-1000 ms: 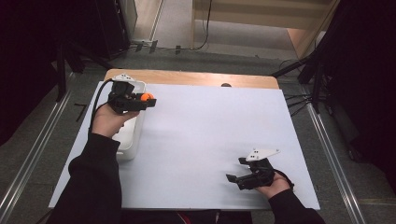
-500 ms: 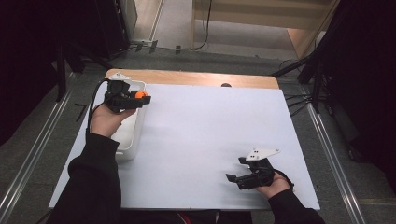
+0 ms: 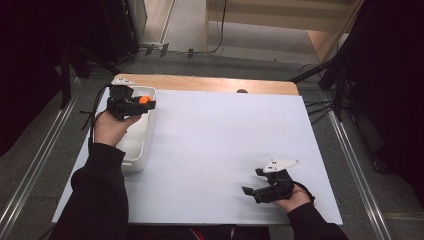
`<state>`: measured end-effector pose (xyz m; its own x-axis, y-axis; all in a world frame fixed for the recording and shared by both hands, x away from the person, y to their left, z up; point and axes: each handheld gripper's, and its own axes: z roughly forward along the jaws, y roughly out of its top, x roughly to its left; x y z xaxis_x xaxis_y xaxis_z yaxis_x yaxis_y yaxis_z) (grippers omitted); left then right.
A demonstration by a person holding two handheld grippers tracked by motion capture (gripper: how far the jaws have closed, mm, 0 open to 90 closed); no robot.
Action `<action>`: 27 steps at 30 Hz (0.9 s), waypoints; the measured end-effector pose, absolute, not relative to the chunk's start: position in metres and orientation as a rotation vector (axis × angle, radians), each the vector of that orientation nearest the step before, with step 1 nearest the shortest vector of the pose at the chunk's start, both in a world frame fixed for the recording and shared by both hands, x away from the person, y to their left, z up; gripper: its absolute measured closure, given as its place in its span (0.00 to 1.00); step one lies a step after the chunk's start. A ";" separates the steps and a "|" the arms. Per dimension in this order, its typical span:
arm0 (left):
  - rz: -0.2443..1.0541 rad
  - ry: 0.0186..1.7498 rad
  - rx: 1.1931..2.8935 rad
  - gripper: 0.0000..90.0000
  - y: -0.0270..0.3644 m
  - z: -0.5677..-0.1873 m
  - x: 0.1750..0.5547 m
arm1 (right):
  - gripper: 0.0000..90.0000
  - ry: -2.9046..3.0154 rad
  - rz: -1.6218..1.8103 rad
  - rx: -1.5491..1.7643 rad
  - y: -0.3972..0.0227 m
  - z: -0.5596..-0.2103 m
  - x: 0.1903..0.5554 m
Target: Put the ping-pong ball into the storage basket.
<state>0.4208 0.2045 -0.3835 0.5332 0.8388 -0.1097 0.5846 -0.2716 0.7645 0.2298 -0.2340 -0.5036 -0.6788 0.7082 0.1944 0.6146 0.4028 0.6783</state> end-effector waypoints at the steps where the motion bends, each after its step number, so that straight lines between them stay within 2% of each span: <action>1: 0.413 1.166 1.978 0.56 0.205 -0.383 0.421 | 0.15 2.524 1.137 1.197 -0.234 -0.504 0.230; 27: 0.465 1.263 1.957 0.56 0.221 -0.392 0.428 | 0.15 2.532 1.133 1.197 -0.234 -0.504 0.230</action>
<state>0.4279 0.2214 -0.3921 0.4476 0.8895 -0.0915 0.6183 -0.2339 0.7503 0.2299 -0.2335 -0.5040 -0.6801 0.7067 0.1951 0.6165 0.4073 0.6738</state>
